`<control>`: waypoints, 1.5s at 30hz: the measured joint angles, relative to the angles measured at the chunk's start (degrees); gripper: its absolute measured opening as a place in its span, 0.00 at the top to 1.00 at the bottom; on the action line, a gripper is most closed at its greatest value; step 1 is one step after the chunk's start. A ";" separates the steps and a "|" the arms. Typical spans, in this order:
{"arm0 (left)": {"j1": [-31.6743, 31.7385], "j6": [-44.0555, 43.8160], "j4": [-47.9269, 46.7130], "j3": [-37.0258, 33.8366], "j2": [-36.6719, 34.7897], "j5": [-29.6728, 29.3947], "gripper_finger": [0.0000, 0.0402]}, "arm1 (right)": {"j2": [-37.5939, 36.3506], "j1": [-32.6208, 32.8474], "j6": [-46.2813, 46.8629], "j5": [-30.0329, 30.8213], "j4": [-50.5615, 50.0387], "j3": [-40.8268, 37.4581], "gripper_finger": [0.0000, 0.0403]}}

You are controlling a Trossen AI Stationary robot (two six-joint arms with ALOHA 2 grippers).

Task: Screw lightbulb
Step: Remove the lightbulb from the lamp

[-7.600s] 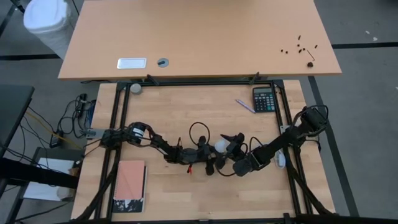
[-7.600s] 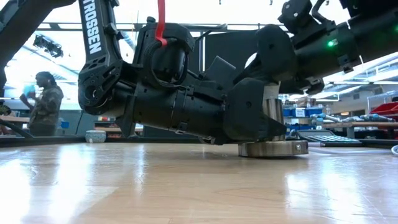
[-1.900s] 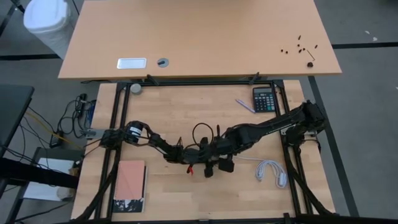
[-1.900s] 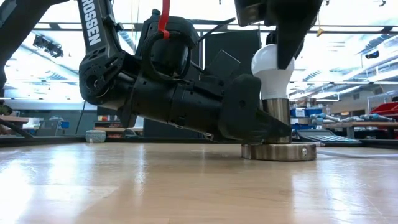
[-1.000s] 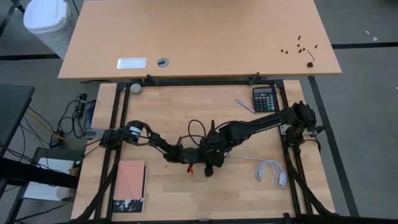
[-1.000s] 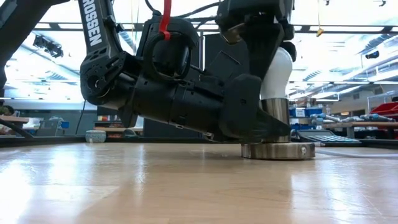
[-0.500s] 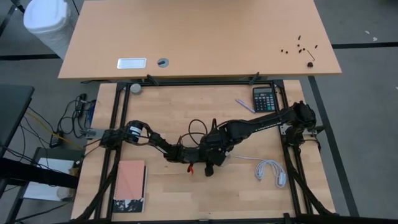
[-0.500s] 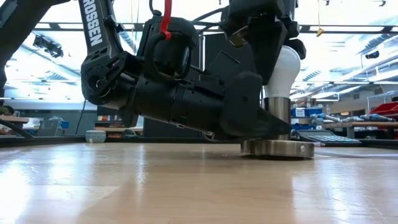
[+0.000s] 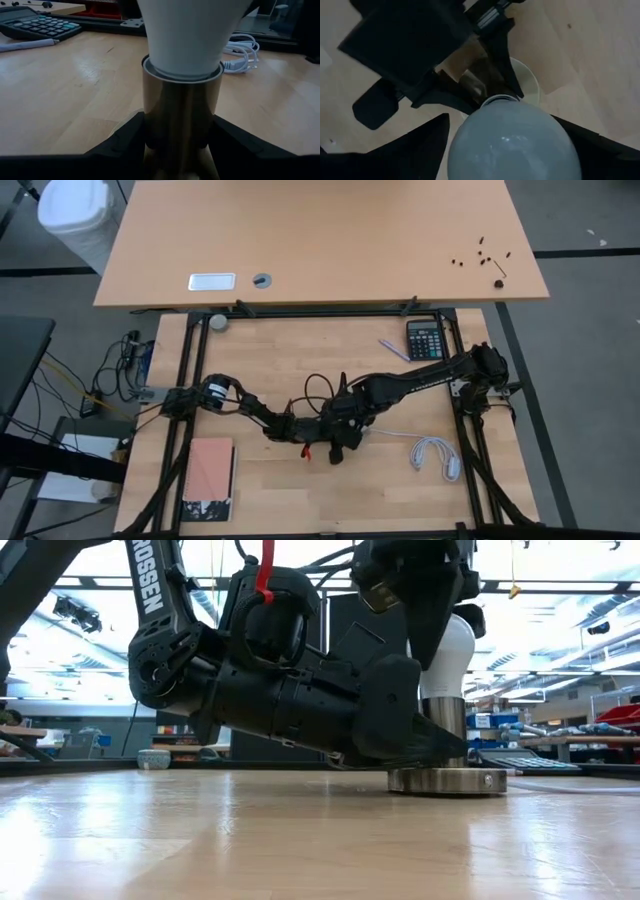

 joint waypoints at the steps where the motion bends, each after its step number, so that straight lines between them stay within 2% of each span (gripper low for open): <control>1: 0.00 0.00 0.01 0.00 0.00 0.02 0.53 | 0.00 0.00 0.71 0.00 0.00 0.00 0.17; 7: 0.00 0.01 0.00 0.00 0.01 0.02 0.53 | 0.00 -0.55 7.48 -0.20 -1.97 0.00 0.12; 16: 0.08 -0.01 0.02 0.00 0.01 0.04 0.53 | 0.00 -0.58 16.09 1.11 -2.50 0.00 0.14; 31: 0.11 -1.14 0.07 0.00 0.01 -0.20 0.53 | 0.00 -0.24 37.99 0.59 -1.73 0.00 0.14; 36: 0.20 -0.95 0.02 0.00 0.01 -0.20 0.53 | 0.00 -0.26 40.15 -0.50 -2.02 0.00 0.17; 45: 0.20 -0.82 -0.04 0.00 0.03 -0.20 0.53 | 0.00 -0.44 40.18 -1.72 -2.02 0.00 0.29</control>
